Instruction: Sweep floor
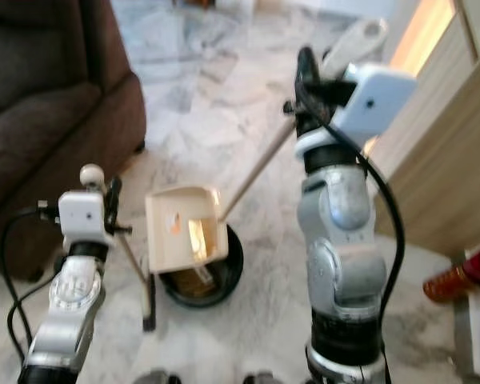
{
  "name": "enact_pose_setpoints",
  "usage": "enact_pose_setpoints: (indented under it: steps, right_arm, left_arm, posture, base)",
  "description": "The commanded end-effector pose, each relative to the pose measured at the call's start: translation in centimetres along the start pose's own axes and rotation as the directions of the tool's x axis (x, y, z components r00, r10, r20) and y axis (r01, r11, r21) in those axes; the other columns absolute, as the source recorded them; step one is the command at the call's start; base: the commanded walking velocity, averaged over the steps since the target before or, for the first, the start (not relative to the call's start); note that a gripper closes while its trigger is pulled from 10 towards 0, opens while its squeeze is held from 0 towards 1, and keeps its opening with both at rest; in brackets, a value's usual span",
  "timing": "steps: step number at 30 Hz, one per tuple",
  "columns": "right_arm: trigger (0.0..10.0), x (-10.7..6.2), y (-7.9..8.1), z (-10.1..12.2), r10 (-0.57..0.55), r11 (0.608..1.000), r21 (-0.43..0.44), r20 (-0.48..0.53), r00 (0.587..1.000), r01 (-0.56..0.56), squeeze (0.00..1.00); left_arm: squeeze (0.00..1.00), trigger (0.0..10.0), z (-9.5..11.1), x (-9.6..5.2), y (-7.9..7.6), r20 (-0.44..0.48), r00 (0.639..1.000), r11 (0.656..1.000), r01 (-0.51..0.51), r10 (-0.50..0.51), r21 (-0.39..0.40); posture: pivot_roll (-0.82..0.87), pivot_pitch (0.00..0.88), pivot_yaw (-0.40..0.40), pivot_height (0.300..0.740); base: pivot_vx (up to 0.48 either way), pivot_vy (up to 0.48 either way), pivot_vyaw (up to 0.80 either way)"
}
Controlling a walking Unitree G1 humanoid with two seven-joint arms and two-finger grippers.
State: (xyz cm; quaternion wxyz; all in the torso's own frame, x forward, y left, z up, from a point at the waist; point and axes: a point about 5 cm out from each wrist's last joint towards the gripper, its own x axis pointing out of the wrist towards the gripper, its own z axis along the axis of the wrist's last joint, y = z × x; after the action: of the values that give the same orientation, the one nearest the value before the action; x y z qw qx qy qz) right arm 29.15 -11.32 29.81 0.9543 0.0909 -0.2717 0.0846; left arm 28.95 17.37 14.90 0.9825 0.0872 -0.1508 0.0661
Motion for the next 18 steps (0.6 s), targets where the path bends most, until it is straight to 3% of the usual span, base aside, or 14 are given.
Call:
enact_pose_setpoints:
  steps: [1,3,13,18]
  right_arm:
    - [10.0,-0.3,0.9,2.1,0.046,0.999,-0.013,0.123,0.991,-0.045,0.0]
    - [10.0,-0.3,1.0,2.2,0.056,0.998,-0.021,0.131,0.99,-0.054,0.0]
    - [10.0,-0.7,2.7,3.4,0.131,0.972,-0.223,0.254,0.958,-0.074,0.0]
    - [10.0,-1.3,3.7,3.0,0.18,0.966,-0.225,0.248,0.952,-0.124,0.0]
  left_arm:
    - [0.0,10.0,0.7,0.1,0.1,0.042,0.999,1.0,0.002,-0.003,0.026]
    - [0.0,10.0,0.7,0.1,0.1,0.043,0.999,1.0,0.002,-0.003,0.027]
    - [0.0,10.0,0.7,0.1,0.1,0.045,0.999,1.0,0.002,-0.003,0.025]
    - [0.0,10.0,0.8,0.1,0.0,0.048,0.999,0.999,0.009,-0.01,0.031]
  posture:
    - [0.06,0.187,-0.024,0.74]
    - [0.06,0.187,-0.024,0.74]
    - [0.07,0.178,-0.026,0.74]
    - [0.07,0.176,-0.024,0.74]
  base:
    - [0.0,0.0,0.0]
    - [0.0,0.0,0.0]
    - [0.0,0.0,0.0]
    - [0.0,0.0,0.0]
